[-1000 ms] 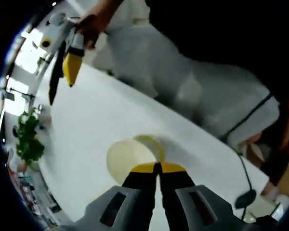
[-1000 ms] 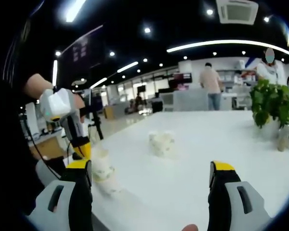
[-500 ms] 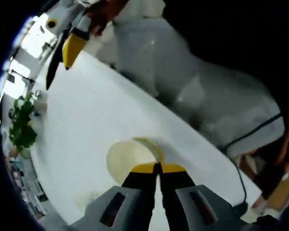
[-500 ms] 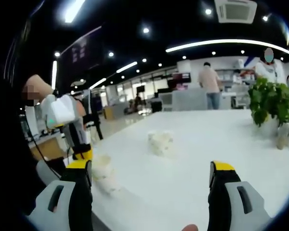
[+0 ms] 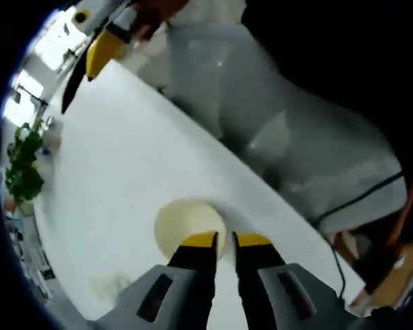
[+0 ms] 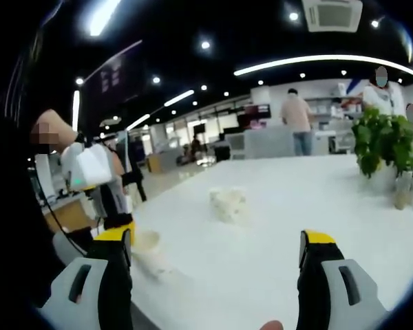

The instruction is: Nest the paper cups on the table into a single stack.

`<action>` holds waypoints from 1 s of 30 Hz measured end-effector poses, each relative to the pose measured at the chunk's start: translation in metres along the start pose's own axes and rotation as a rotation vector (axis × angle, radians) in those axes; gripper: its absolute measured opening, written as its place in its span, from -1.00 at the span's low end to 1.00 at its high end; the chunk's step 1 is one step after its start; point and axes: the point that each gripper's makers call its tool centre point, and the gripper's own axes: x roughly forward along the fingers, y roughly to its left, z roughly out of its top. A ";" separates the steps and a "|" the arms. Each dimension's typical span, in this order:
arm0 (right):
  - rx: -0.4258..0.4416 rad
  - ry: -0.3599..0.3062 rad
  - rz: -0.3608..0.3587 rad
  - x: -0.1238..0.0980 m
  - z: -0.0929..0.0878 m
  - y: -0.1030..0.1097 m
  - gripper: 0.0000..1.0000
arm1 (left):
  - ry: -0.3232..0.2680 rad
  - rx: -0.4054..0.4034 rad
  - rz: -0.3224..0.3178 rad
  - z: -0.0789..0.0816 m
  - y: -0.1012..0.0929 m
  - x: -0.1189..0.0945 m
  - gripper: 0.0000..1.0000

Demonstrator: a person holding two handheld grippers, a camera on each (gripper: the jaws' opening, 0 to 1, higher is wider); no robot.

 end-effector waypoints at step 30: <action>0.010 0.002 0.000 0.004 0.004 0.006 1.00 | -0.056 -0.051 0.092 -0.001 0.001 -0.012 -0.60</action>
